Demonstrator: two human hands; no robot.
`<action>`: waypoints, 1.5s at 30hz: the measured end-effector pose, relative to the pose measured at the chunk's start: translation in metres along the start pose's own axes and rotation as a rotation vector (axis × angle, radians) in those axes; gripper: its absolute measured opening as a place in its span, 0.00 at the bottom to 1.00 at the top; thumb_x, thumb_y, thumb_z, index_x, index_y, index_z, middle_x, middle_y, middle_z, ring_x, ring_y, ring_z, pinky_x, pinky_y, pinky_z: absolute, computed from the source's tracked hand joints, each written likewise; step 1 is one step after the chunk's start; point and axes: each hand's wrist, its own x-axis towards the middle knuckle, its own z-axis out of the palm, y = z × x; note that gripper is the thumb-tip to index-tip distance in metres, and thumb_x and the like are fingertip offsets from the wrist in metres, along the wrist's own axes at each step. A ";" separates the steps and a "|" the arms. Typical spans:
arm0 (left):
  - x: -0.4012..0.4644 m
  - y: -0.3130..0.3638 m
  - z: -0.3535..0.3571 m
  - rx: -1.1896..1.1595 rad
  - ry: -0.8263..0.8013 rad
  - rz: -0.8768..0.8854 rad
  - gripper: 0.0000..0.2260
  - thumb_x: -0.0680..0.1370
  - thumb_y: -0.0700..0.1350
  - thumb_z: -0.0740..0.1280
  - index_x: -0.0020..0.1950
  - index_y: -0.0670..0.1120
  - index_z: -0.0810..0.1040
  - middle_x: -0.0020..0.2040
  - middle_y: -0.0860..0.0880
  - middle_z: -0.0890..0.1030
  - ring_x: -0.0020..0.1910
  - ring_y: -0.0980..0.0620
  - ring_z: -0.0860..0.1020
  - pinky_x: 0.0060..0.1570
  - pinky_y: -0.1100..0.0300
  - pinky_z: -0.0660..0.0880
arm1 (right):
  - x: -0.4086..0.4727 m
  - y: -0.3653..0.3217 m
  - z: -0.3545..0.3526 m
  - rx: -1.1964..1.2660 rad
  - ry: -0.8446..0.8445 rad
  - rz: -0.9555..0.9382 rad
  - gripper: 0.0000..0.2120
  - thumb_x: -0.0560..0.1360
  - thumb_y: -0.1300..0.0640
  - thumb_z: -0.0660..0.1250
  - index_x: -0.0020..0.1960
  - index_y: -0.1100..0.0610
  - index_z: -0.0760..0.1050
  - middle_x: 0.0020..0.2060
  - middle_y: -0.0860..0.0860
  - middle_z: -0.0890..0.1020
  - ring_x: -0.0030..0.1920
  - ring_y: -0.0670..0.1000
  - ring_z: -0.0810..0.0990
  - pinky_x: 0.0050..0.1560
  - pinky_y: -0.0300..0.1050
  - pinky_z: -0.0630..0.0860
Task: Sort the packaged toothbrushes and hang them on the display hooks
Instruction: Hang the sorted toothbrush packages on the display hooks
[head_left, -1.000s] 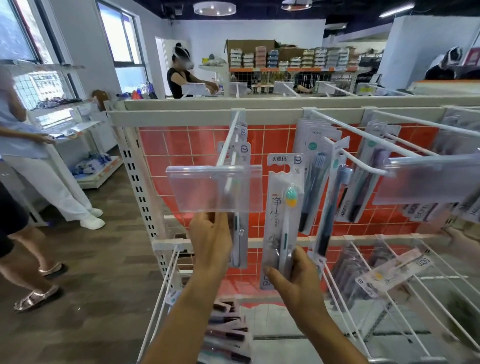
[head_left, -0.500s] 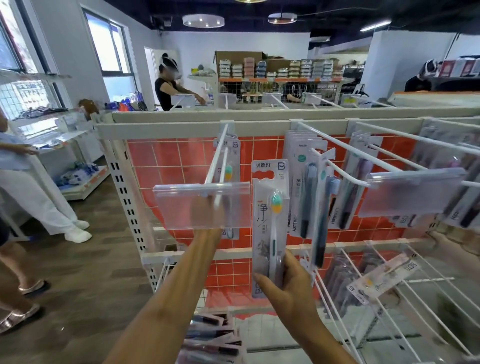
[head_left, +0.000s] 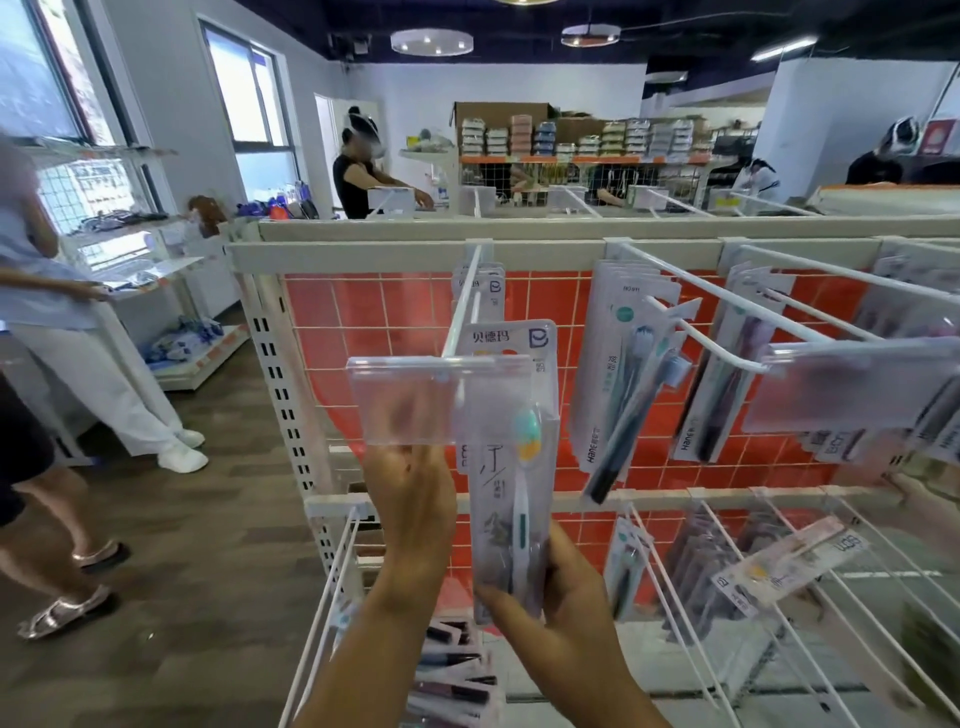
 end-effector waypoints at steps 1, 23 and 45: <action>-0.003 0.004 0.000 -0.016 0.011 0.032 0.09 0.80 0.45 0.64 0.44 0.56 0.80 0.33 0.55 0.77 0.35 0.49 0.74 0.36 0.53 0.76 | -0.001 -0.001 0.002 0.018 -0.011 0.002 0.22 0.71 0.65 0.73 0.57 0.44 0.72 0.49 0.38 0.83 0.51 0.43 0.82 0.48 0.37 0.79; -0.027 0.045 -0.016 0.114 -0.177 0.379 0.09 0.74 0.50 0.63 0.37 0.46 0.74 0.25 0.60 0.75 0.21 0.62 0.70 0.24 0.72 0.66 | -0.002 0.000 0.017 -0.010 -0.071 -0.091 0.20 0.69 0.53 0.71 0.58 0.38 0.74 0.48 0.43 0.83 0.50 0.47 0.82 0.50 0.44 0.80; -0.030 0.051 -0.017 0.070 -0.178 0.427 0.02 0.75 0.45 0.63 0.46 0.51 0.74 0.33 0.64 0.79 0.30 0.66 0.78 0.31 0.75 0.71 | 0.003 0.001 0.026 -0.076 0.016 -0.219 0.16 0.76 0.35 0.56 0.58 0.39 0.73 0.43 0.48 0.81 0.43 0.52 0.80 0.44 0.57 0.76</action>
